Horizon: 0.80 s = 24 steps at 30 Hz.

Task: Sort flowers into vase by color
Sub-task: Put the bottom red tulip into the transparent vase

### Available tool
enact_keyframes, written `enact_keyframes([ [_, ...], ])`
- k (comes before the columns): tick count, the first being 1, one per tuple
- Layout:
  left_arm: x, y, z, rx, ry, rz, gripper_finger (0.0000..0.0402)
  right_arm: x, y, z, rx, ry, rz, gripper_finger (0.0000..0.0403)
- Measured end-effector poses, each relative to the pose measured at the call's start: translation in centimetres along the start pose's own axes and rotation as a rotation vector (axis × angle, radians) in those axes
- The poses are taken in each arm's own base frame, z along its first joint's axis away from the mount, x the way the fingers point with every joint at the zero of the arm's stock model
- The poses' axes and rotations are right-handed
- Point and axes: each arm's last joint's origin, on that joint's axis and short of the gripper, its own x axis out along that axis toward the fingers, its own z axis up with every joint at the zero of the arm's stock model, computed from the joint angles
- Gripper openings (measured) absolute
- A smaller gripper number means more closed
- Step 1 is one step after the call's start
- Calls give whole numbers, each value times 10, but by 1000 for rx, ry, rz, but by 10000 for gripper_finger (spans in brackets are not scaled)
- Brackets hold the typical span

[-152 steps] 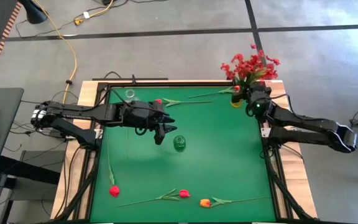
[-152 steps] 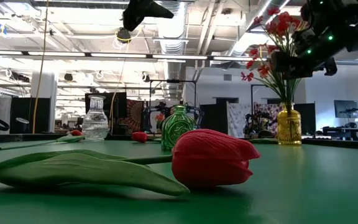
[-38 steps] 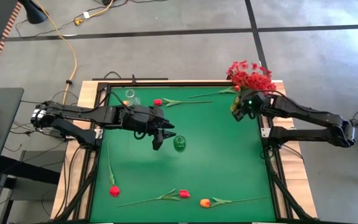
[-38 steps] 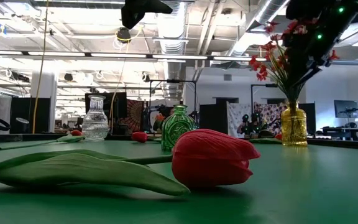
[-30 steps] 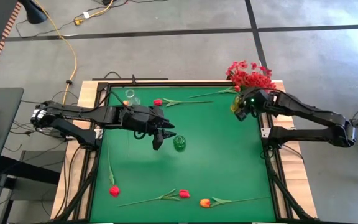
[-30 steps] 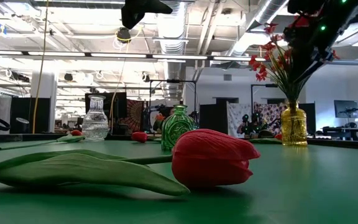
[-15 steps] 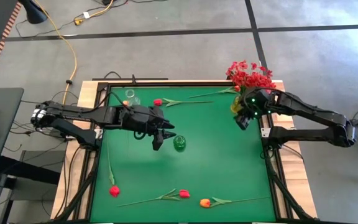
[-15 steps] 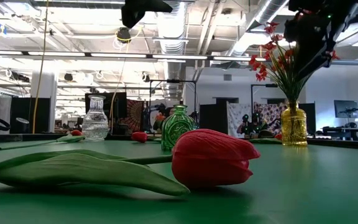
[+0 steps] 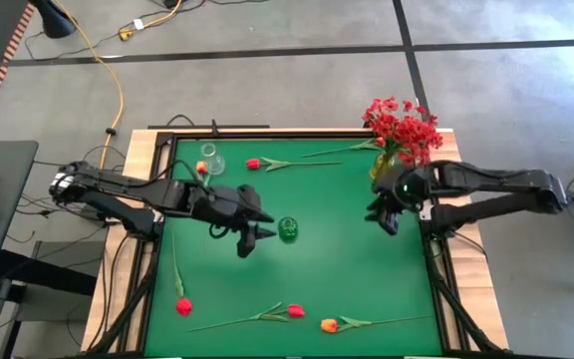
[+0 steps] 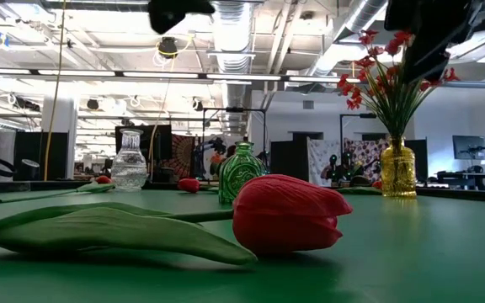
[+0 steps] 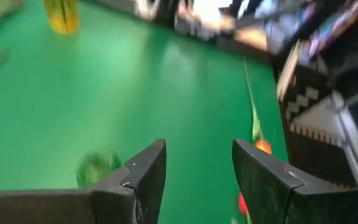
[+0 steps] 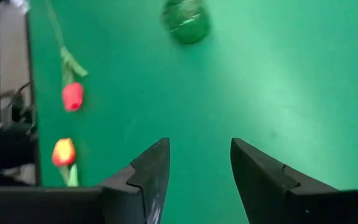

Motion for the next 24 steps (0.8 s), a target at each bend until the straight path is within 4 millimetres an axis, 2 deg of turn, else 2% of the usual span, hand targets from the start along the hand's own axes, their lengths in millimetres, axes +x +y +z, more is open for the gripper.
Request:
enact_keyframes([
  [7,-7,-24,-38,48,254,1,171,33,46,-9,-159,65,93,184],
  [12,-14,-47,-58,79,327,-57,171,60,71,-16,-238,99,133,184],
  [17,-14,-63,-97,62,412,-98,171,83,85,-25,-290,156,139,184],
  [24,8,-87,-143,111,367,-188,171,95,90,-34,-329,210,127,184],
])
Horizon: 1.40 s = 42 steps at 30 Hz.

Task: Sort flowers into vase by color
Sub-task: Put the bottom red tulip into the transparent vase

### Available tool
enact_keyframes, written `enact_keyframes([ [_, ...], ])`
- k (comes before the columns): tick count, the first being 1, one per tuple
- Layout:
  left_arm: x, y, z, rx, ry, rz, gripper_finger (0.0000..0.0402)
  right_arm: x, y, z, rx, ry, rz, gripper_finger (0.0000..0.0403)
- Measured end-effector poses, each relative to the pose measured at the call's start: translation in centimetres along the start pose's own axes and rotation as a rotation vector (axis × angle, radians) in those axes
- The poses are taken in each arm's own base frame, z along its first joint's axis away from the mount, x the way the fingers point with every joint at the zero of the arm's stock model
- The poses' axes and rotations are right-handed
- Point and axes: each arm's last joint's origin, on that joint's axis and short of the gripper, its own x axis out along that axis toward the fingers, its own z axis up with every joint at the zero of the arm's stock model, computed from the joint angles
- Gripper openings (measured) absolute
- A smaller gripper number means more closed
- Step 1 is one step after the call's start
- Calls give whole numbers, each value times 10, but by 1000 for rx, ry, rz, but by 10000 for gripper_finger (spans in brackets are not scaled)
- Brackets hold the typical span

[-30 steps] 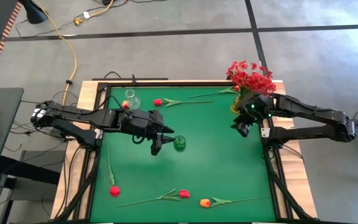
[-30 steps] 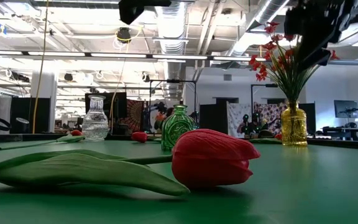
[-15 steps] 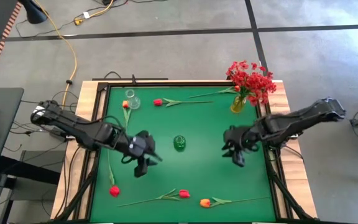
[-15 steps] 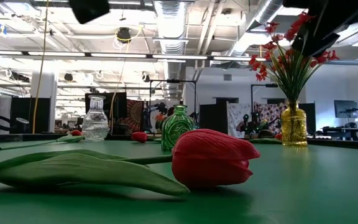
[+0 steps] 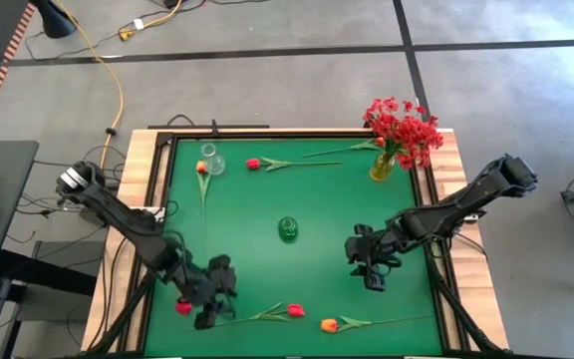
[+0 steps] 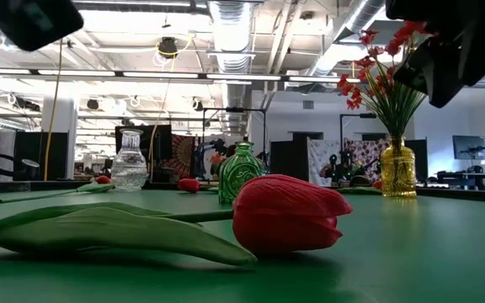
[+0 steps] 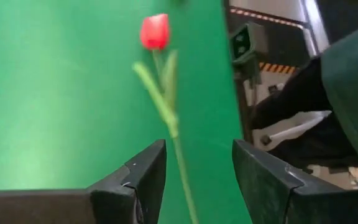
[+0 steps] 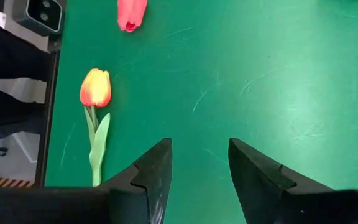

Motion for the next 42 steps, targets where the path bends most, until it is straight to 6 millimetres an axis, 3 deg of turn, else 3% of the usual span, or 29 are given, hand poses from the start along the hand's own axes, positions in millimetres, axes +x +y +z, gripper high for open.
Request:
enact_keyframes([
  [10,81,-19,-30,78,104,151,171,-4,0,-1,-2,-2,6,184],
  [16,110,-19,-38,53,110,235,171,-4,-1,-4,-7,42,17,184],
  [27,113,-28,-64,73,107,281,162,-4,-1,-6,-25,65,27,184],
  [38,113,-24,-76,84,107,280,40,-4,-2,-6,-21,67,17,183],
  [42,113,-26,-77,91,116,257,15,-4,-3,-9,-18,98,2,181],
])
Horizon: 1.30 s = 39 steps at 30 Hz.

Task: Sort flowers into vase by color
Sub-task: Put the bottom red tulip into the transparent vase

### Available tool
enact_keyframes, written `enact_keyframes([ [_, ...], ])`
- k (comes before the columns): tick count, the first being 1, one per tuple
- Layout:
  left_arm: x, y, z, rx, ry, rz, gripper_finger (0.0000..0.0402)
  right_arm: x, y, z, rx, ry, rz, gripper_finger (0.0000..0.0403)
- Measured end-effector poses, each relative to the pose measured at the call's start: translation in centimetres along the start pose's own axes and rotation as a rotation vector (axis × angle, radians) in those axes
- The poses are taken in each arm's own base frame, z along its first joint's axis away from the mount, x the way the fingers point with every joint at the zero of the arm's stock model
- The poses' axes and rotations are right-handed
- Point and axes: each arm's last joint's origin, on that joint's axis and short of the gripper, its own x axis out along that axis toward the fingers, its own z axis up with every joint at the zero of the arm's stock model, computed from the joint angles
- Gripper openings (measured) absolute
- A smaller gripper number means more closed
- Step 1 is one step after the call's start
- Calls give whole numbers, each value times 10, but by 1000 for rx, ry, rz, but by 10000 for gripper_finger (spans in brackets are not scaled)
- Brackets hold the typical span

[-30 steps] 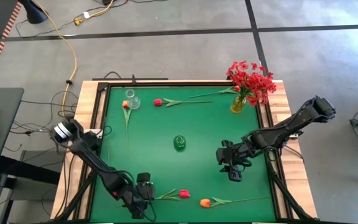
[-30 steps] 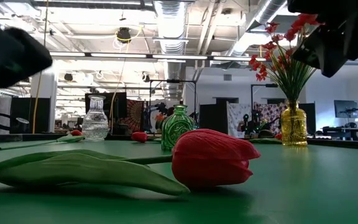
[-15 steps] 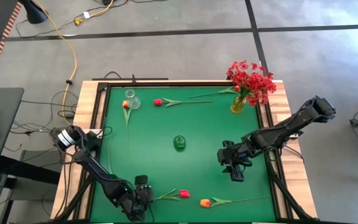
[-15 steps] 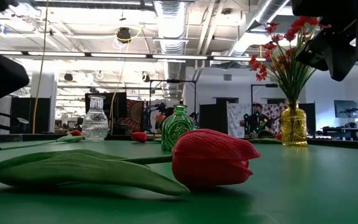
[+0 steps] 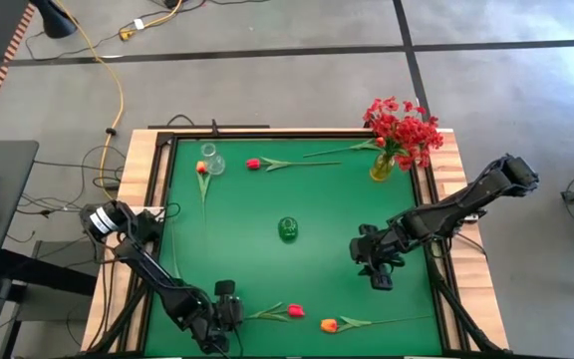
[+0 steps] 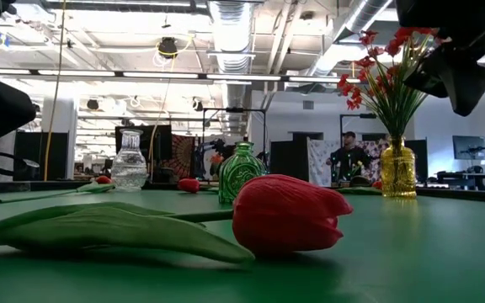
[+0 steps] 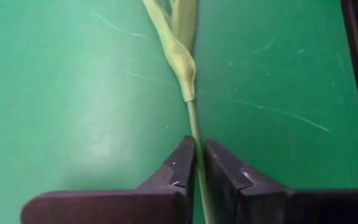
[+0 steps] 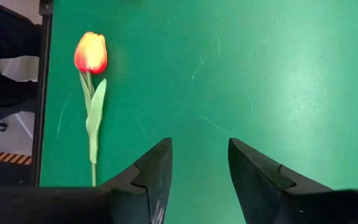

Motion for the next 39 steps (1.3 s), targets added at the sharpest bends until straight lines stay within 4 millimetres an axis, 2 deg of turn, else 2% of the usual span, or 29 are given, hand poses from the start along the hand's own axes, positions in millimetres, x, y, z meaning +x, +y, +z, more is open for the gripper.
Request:
enact_keyframes([
  [8,-1,4,5,-115,-1,-2,0,0,-1,-2,2,20,-9,176],
  [12,-7,12,23,-133,-69,0,0,0,-1,-2,2,20,-9,175],
  [18,-36,30,62,-115,-197,-5,0,0,-1,-2,3,20,-10,175],
  [24,-84,63,97,-123,-376,23,0,0,-1,-1,3,15,-8,175],
  [29,-136,94,116,-161,-545,53,0,0,-1,2,1,-26,-20,175],
  [33,-176,117,121,-189,-682,121,0,-1,0,11,1,-128,-32,175],
  [39,-227,150,119,-125,-828,265,0,-4,-5,26,80,-259,-20,175],
])
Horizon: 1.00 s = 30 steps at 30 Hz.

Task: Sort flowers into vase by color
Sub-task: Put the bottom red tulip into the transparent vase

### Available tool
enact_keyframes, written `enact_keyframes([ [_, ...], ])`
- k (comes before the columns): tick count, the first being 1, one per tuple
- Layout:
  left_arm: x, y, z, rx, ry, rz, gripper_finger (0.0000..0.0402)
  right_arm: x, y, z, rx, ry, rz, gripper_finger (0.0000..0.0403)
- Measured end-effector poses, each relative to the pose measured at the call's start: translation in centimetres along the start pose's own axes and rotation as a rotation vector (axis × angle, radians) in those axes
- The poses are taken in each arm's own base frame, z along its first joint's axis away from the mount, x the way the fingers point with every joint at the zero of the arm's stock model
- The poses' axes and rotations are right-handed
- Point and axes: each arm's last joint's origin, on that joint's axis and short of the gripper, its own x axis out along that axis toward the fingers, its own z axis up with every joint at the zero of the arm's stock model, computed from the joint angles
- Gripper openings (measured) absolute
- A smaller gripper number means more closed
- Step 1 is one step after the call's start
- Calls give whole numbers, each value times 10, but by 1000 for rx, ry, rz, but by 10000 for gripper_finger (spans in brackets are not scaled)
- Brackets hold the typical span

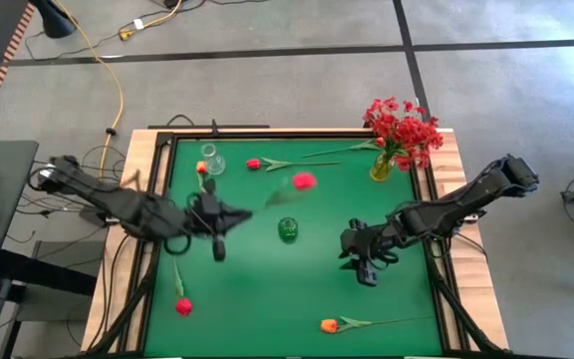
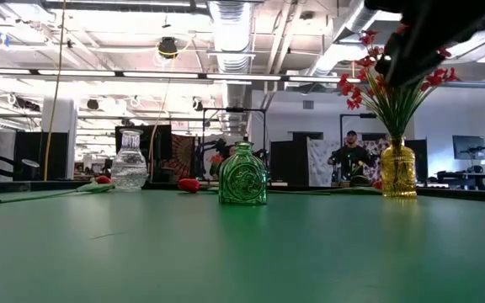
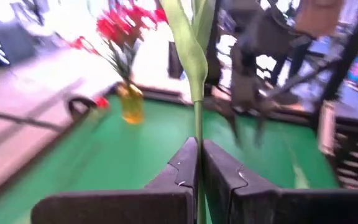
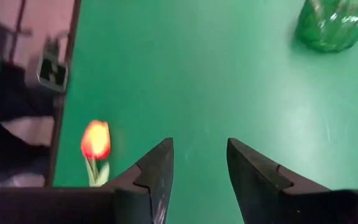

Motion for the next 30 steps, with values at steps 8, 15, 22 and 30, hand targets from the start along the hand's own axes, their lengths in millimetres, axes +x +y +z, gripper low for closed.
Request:
enact_keyframes([
  [8,-15,66,30,137,-104,7,0,-1,-9,15,140,-112,1,175],
  [15,-29,128,31,199,-256,94,0,-2,-8,23,216,-223,-19,175],
  [22,-21,183,-13,198,-337,183,0,-3,-5,25,260,-265,-16,175],
  [30,-22,234,-48,149,-466,263,0,-3,-4,27,291,-280,-2,175],
])
